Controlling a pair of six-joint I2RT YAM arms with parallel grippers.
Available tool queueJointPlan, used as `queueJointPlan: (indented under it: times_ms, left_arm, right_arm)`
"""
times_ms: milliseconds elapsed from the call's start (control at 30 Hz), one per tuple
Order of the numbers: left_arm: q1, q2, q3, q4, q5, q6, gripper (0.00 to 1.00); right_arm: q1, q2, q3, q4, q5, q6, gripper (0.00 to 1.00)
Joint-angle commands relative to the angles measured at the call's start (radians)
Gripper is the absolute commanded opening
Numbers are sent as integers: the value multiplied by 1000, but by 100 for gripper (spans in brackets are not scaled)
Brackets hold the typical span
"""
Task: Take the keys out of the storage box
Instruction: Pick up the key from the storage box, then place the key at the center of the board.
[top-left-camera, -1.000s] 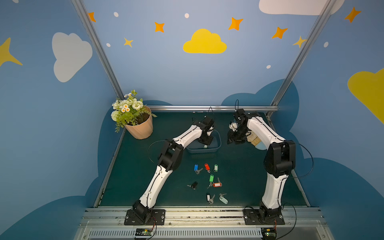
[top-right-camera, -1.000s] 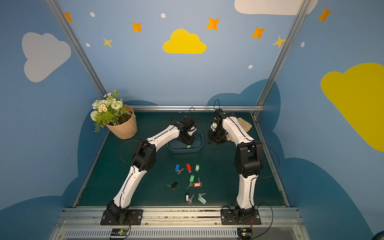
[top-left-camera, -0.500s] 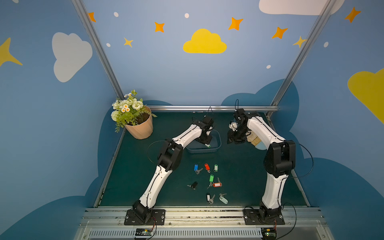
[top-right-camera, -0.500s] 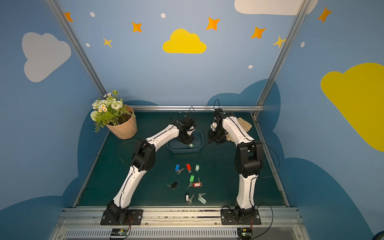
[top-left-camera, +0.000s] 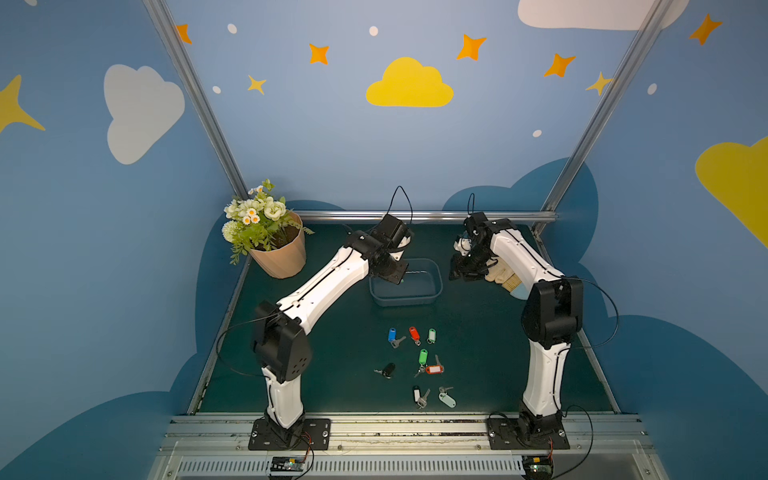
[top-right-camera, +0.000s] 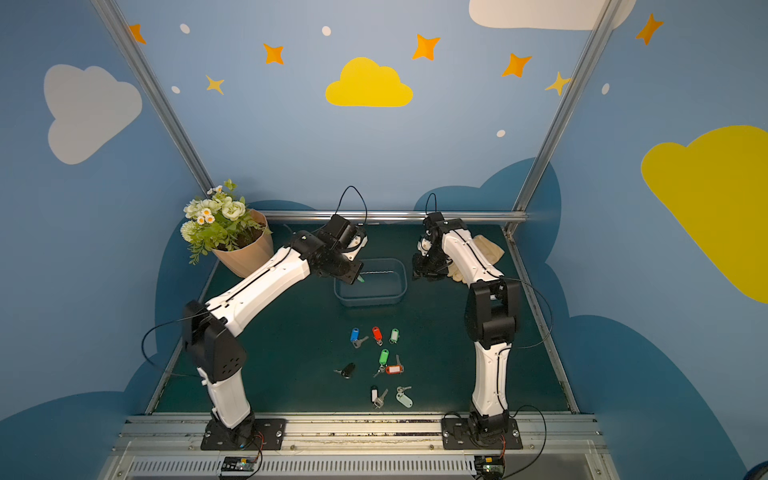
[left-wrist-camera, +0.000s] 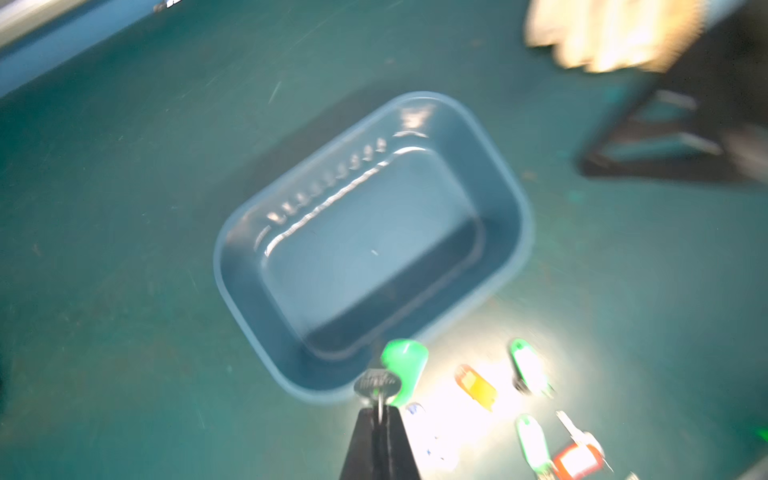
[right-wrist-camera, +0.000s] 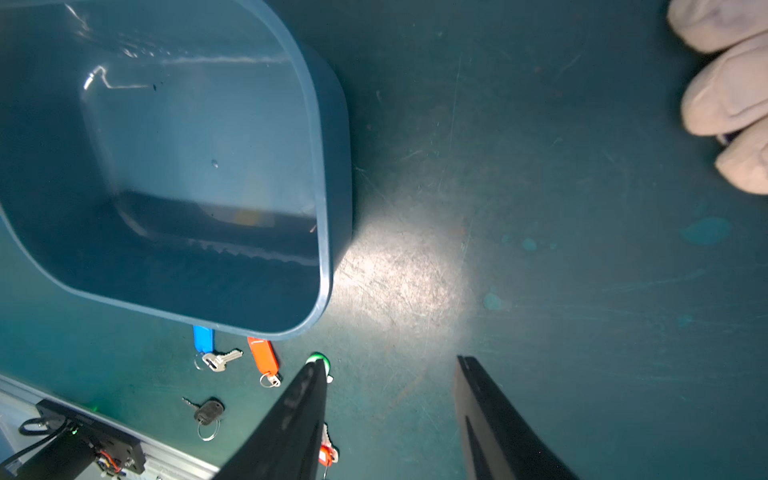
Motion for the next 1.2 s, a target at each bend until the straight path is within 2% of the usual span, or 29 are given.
queueJointPlan:
  times_ms: [0, 100, 200, 333, 467, 800, 1167]
  left_arm:
    - [-53, -158, -164, 12, 125, -42, 2]
    - [-123, -332, -370, 86, 180, -123, 2]
    - [-221, -462, -552, 145, 158, -223, 2]
    - [-383, -515, -673, 144, 63, -350, 2]
    - [-474, -539, -753, 153, 16, -464, 2]
    - [-591, -451, -836, 183, 10, -617, 2]
    - [-597, -430, -938, 236, -35, -680, 3]
  right_arm:
    - [-9, -16, 24, 52, 23, 33, 56]
    - [-24, -44, 8, 98, 28, 56, 56]
    - [-36, -56, 1, 127, 26, 65, 57]
    - [-41, -44, 8, 131, 10, 49, 57]
    - [-46, -44, -8, 130, -2, 43, 57]
    - [-53, -71, -89, 170, -9, 54, 56]
    - [-52, -110, -166, 200, -14, 58, 56]
